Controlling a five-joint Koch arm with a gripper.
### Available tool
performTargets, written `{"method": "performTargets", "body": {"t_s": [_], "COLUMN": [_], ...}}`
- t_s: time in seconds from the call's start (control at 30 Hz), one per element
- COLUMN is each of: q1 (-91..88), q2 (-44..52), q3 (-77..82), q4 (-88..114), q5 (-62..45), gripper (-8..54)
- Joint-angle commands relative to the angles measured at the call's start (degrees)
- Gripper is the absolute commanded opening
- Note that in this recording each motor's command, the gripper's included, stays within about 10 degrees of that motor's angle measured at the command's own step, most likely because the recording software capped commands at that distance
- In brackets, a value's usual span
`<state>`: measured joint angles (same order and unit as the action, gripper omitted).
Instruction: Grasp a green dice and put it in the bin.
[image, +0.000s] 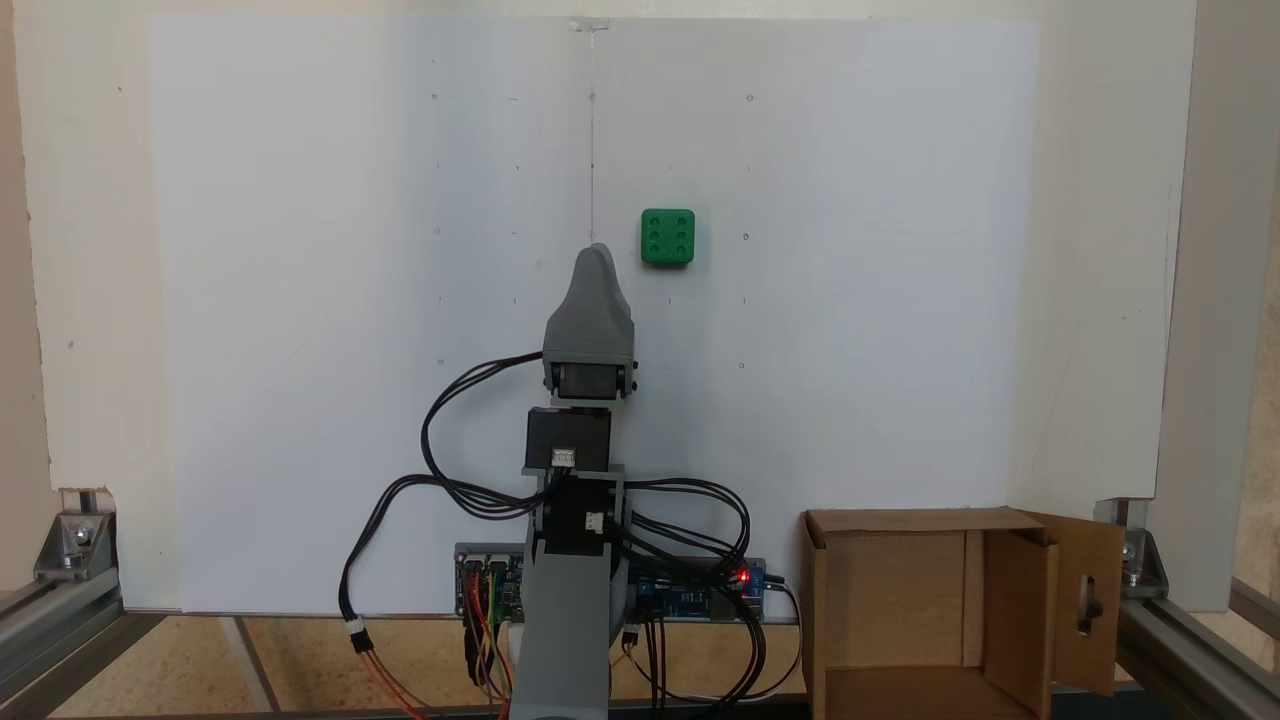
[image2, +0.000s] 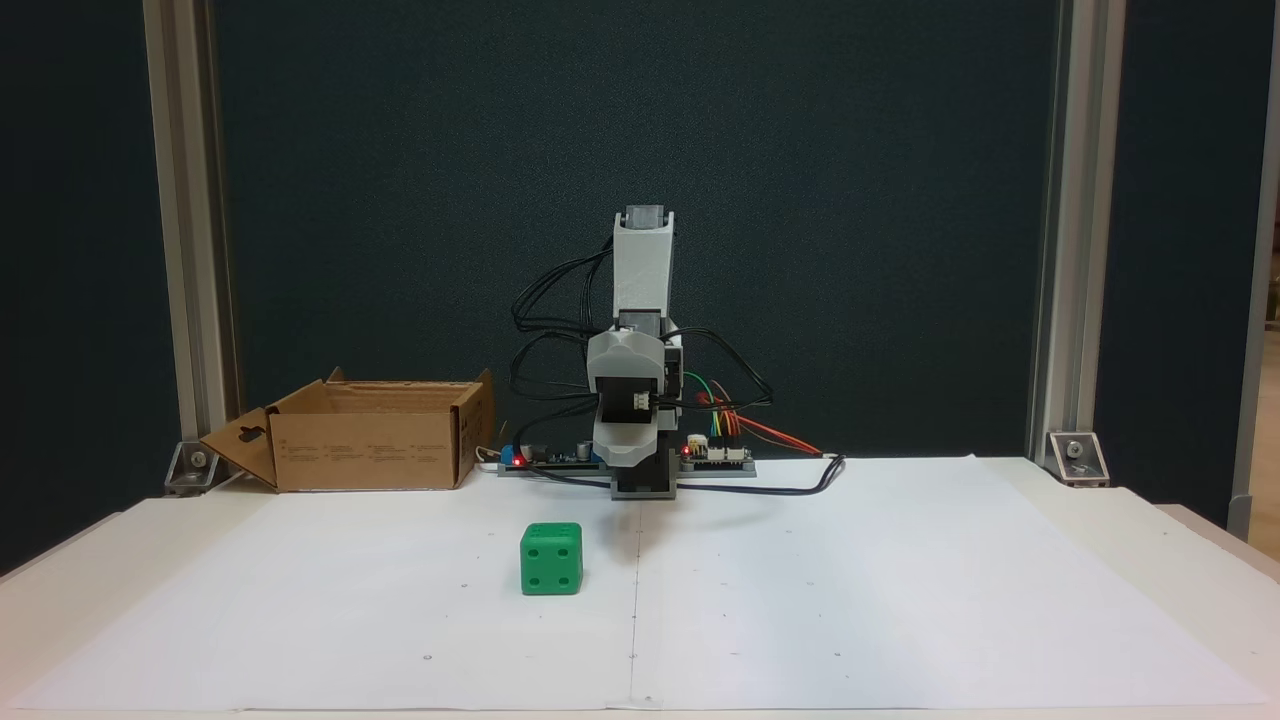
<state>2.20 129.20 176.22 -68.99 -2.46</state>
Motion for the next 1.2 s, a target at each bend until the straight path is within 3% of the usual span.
{"method": "performTargets", "body": {"t_s": [0.0,0.47,1.17], "q1": [-0.5,-1.4,2.5], "q2": [6.2,6.0,5.9], "q3": [0.1,-6.2,-32.2], "q4": [-0.8,7.7,56.1], "q5": [2.0,2.8,4.9], "gripper": [43.2,43.2,43.5]}}
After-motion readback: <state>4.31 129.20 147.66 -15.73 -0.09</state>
